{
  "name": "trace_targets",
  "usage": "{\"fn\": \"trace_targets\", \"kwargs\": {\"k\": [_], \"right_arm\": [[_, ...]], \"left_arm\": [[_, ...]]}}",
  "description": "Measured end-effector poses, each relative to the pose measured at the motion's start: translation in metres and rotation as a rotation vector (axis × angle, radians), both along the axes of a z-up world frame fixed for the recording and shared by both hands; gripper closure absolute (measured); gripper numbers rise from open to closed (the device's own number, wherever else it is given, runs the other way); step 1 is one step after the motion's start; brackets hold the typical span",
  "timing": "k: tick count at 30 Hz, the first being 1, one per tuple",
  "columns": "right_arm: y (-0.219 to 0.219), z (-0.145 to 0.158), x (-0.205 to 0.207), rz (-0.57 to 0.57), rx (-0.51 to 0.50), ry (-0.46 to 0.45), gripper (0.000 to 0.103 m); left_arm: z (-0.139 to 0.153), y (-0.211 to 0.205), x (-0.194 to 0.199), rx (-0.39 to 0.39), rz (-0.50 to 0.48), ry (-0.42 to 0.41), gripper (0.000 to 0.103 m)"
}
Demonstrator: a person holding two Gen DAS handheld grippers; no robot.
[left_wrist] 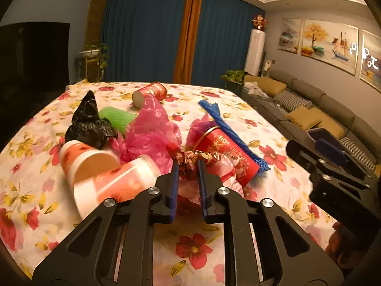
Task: Collect trash
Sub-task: 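Grasp the red wrapper with the left tool while the right tool grasps the blue mesh net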
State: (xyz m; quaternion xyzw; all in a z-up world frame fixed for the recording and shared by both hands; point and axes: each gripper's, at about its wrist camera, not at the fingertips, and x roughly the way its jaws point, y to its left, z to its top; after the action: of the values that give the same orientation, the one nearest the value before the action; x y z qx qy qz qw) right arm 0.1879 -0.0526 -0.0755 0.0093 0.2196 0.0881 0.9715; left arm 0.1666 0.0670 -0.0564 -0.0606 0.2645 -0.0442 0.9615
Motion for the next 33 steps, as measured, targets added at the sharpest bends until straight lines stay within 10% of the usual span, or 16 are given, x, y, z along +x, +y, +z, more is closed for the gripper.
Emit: {"fn": "trace_targets", "kwargs": {"k": [33], "right_arm": [[0.025, -0.045, 0.079, 0.08, -0.128, 0.279, 0.039]], "left_arm": [[0.04, 0.041, -0.028, -0.124, 0.03, -0.158, 0.093]]}}
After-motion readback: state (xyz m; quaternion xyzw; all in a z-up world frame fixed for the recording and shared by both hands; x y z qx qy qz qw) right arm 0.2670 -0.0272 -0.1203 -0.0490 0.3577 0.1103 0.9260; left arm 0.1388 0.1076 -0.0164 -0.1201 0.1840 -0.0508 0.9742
